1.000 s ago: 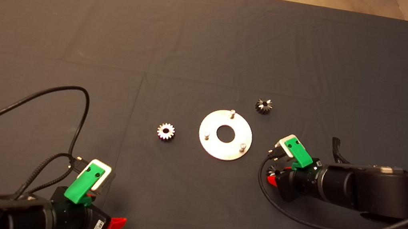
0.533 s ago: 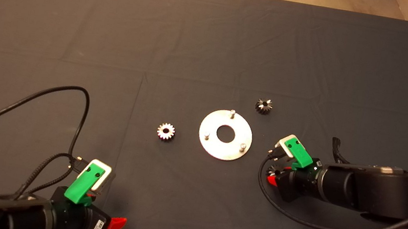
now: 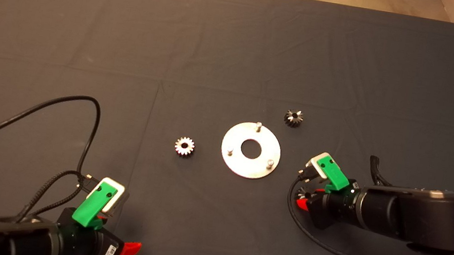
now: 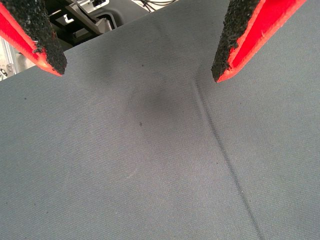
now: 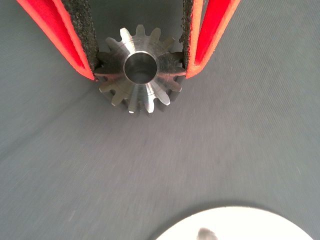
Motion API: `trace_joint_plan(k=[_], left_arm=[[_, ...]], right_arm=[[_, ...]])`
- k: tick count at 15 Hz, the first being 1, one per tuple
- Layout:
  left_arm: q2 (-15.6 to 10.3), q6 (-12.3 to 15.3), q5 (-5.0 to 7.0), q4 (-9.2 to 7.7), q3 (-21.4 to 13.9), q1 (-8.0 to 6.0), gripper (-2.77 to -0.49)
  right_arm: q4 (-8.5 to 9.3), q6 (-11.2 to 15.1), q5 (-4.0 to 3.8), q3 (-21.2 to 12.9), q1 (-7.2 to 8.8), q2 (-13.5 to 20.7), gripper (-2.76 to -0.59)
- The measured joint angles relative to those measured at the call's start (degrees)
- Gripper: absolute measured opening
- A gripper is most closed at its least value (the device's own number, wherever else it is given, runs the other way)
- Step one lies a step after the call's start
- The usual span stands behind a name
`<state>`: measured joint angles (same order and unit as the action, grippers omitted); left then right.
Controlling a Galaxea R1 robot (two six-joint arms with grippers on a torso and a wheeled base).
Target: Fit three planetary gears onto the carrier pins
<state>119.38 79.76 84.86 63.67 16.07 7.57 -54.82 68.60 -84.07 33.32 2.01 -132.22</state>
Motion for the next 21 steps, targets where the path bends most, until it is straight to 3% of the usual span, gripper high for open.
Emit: trace_joint_plan(k=[4,6,10,14,19,21], left_arm=[[0.0,0.1,0.01,0.00,0.0,0.00,-1.20],[0.3,0.1,0.01,0.01,0.0,0.00,-1.20],[0.5,0.6,0.04,0.02,0.0,0.00,-1.20],[1.4,0.6,0.10,0.02,0.0,0.00,-1.20],[1.4,0.6,0.11,0.02,0.0,-0.01,-1.20],[1.5,0.6,0.09,0.02,0.0,0.00,-1.20]], right_arm=[[0.26,0.5,0.17,-0.3,4.80,0.0,-2.41],[0.50,1.4,1.39,-0.3,6.64,-0.1,-2.41],[1.30,2.7,2.16,-0.4,6.72,-0.7,-2.41],[2.29,3.1,2.67,-0.3,6.72,-3.4,-2.41],[2.90,3.1,2.79,5.3,7.33,-8.9,-2.41],[3.43,3.1,4.23,7.3,8.38,-9.4,-2.41]])
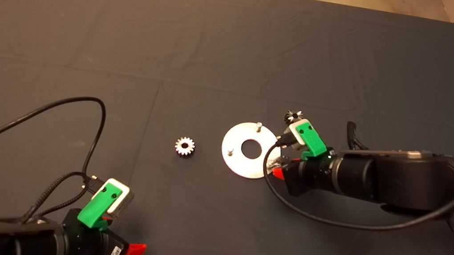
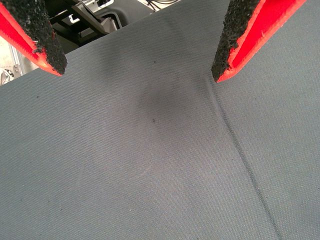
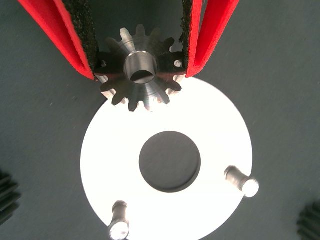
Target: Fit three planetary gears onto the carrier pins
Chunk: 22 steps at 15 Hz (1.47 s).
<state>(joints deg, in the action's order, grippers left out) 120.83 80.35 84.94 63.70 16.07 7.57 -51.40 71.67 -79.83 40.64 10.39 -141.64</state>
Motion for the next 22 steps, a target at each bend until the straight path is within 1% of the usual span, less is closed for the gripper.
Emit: trace_joint_plan(k=[2,3,5,6,10,13,16,22], left_arm=[[0.0,0.0,0.00,0.00,0.0,-0.02,-1.20],[0.0,0.0,0.02,0.00,0.0,0.00,-1.20],[0.0,0.0,0.00,0.00,0.0,0.00,-1.20],[0.0,0.0,-0.02,0.05,0.0,-0.02,-1.20],[0.0,0.0,0.00,0.66,0.0,0.00,-1.20],[0.0,0.0,0.02,0.66,0.0,-0.02,-1.20],[0.0,0.4,0.02,0.69,0.0,0.00,-1.20],[0.0,0.4,0.00,0.85,0.0,0.00,-1.20]], right_arm=[[0.44,0.0,1.61,1.9,0.11,-0.3,-2.41],[0.59,0.0,1.91,2.4,0.16,-0.5,-2.41],[0.93,0.0,2.14,2.5,0.66,-0.7,-2.41],[1.24,0.0,2.45,2.5,0.74,-0.8,-2.41],[2.84,0.0,2.39,2.5,0.72,-0.8,-2.41],[5.49,0.0,2.25,2.5,0.97,-0.8,-2.41],[5.87,0.0,2.28,2.5,1.10,-0.8,-2.41],[6.03,0.0,2.25,2.5,1.10,-0.8,-2.41]])
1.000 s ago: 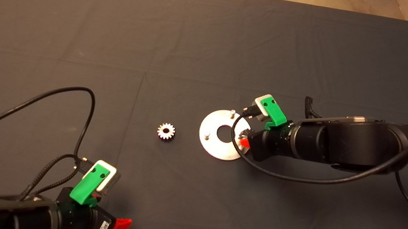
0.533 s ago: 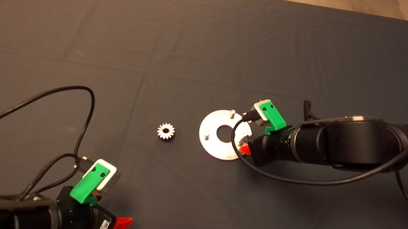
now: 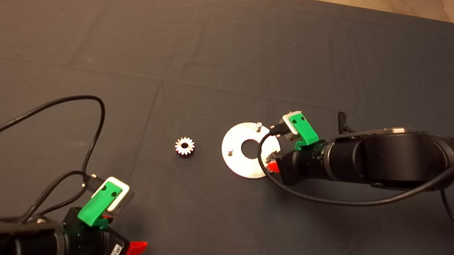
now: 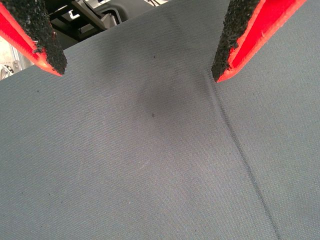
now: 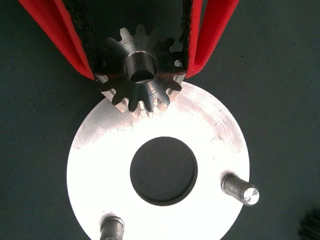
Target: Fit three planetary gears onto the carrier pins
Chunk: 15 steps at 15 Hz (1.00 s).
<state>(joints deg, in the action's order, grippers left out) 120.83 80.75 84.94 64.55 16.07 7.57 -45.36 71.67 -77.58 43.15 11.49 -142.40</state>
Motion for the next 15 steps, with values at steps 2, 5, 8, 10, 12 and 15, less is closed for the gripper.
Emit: trace_joint_plan(k=[2,5,8,10,12,15], left_arm=[[0.0,0.0,0.00,0.00,0.0,0.00,-1.20],[0.0,0.5,0.00,0.00,0.0,0.00,-1.20],[0.0,0.5,0.00,0.16,0.0,0.00,-1.20],[0.0,0.6,0.00,0.46,0.0,0.00,-1.20],[0.0,0.7,0.00,0.50,0.0,0.00,-1.20],[0.0,1.2,0.00,0.57,0.0,0.00,-1.20]], right_arm=[[0.23,0.0,0.00,0.0,0.00,0.0,-2.42],[0.33,0.0,0.00,0.0,0.00,0.0,-2.41],[0.46,0.0,-0.01,0.0,-0.03,0.0,-2.41],[0.46,0.0,-0.03,0.0,-0.03,0.0,-2.42],[0.46,0.0,-0.10,0.0,-0.03,0.0,-2.42],[0.46,0.0,-0.23,0.0,-0.03,0.0,-2.42]])
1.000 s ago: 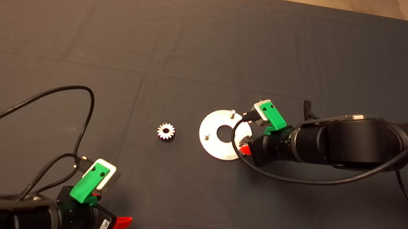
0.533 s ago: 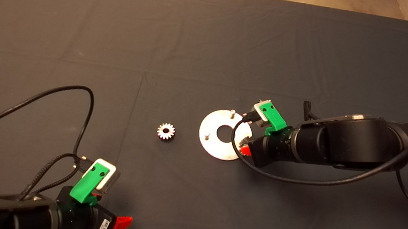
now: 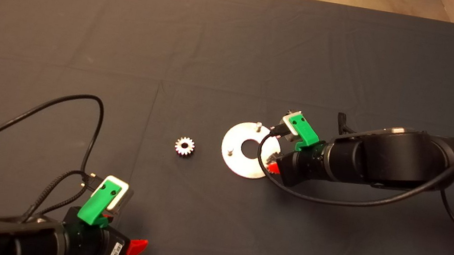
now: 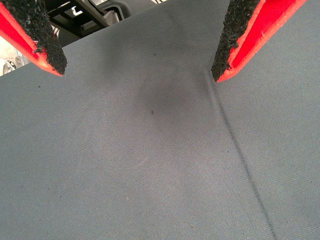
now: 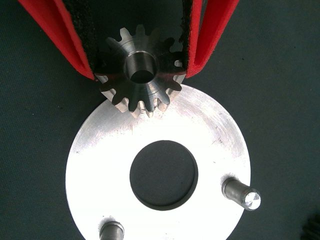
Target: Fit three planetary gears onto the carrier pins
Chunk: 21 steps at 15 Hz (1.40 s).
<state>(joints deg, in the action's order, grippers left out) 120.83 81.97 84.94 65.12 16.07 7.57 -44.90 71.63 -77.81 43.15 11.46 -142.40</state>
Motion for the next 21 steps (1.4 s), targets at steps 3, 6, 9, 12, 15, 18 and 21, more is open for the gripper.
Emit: trace_joint_plan(k=[3,6,9,12,15,18,21], left_arm=[[0.0,0.1,0.00,0.06,0.0,-0.02,-1.20],[0.0,0.1,0.00,0.06,0.0,0.00,-1.20],[0.0,0.1,-0.02,0.06,0.0,0.00,-1.20],[0.0,0.1,-0.02,0.11,0.0,0.00,-1.20],[0.0,0.1,-0.02,0.19,0.0,0.00,-1.20],[0.0,0.1,-0.02,0.26,0.0,-0.02,-1.20],[0.0,0.1,-0.02,0.28,0.0,0.00,-1.20]], right_arm=[[0.00,0.0,0.02,0.0,-0.02,0.0,-2.42],[0.00,-0.1,0.02,0.1,-0.02,0.0,-2.42],[0.02,-0.1,0.01,0.2,-0.05,-0.7,-2.42],[0.11,-0.1,0.02,0.2,-0.06,-1.0,-2.42],[0.17,-0.1,-0.02,0.2,-0.17,-1.0,-2.42],[0.61,-0.2,-0.09,0.2,-0.17,-1.0,-2.42],[1.02,-0.2,-0.11,0.2,-0.17,-1.0,-2.42]])
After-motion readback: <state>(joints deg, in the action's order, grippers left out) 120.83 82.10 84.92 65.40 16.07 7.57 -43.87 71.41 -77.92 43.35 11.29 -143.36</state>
